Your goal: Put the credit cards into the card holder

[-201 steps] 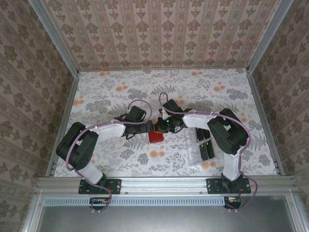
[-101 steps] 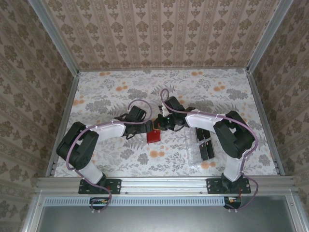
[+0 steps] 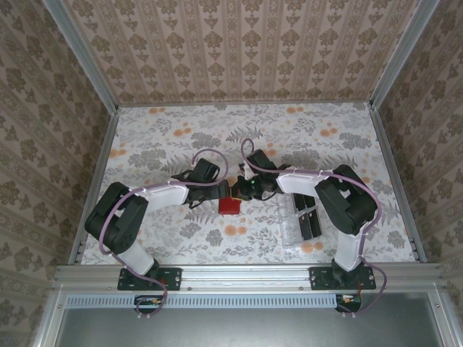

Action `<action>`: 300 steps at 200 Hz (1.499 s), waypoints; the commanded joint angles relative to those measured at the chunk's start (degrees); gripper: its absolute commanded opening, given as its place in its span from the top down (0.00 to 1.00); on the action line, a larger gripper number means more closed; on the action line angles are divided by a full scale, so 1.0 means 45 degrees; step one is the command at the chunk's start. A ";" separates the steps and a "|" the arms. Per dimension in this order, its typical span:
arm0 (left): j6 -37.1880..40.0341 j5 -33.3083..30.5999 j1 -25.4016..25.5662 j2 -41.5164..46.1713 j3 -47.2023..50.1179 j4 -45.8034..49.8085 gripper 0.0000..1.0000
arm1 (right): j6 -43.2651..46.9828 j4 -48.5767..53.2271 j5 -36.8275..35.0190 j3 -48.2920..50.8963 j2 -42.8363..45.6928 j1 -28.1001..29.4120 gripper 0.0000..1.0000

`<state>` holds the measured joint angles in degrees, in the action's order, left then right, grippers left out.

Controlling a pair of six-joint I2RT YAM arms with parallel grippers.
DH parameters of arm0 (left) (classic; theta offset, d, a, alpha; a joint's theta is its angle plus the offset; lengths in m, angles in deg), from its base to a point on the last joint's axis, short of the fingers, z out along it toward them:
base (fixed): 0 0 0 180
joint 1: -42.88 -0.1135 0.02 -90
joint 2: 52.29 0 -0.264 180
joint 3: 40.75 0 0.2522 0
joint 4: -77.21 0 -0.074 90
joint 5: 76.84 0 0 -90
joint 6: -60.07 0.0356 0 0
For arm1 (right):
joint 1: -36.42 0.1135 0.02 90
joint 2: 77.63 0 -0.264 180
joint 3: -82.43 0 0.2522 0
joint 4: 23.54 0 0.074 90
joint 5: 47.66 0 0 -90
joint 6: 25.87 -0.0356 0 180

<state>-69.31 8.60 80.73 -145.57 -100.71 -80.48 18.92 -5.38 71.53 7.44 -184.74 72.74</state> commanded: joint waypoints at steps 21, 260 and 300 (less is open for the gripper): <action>0.0001 0.0915 0.0066 -0.0924 0.0227 -0.0278 0.01 | -0.0167 -0.0333 0.0369 0.0184 -0.0258 0.0132 1.00; -0.0076 0.0969 0.0054 -0.0854 0.0411 -0.0427 0.01 | -0.0569 0.0099 -0.0499 0.1010 -0.2180 -0.0316 1.00; -0.0041 0.0990 0.0047 -0.0884 0.0338 -0.0427 0.01 | -0.0734 -0.0845 0.0173 0.0987 -0.1569 -0.0316 1.00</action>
<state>-69.33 8.38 80.73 -145.68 -100.69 -80.52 16.71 -12.26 77.85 9.58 -188.63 71.23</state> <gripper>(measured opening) 0.993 0.064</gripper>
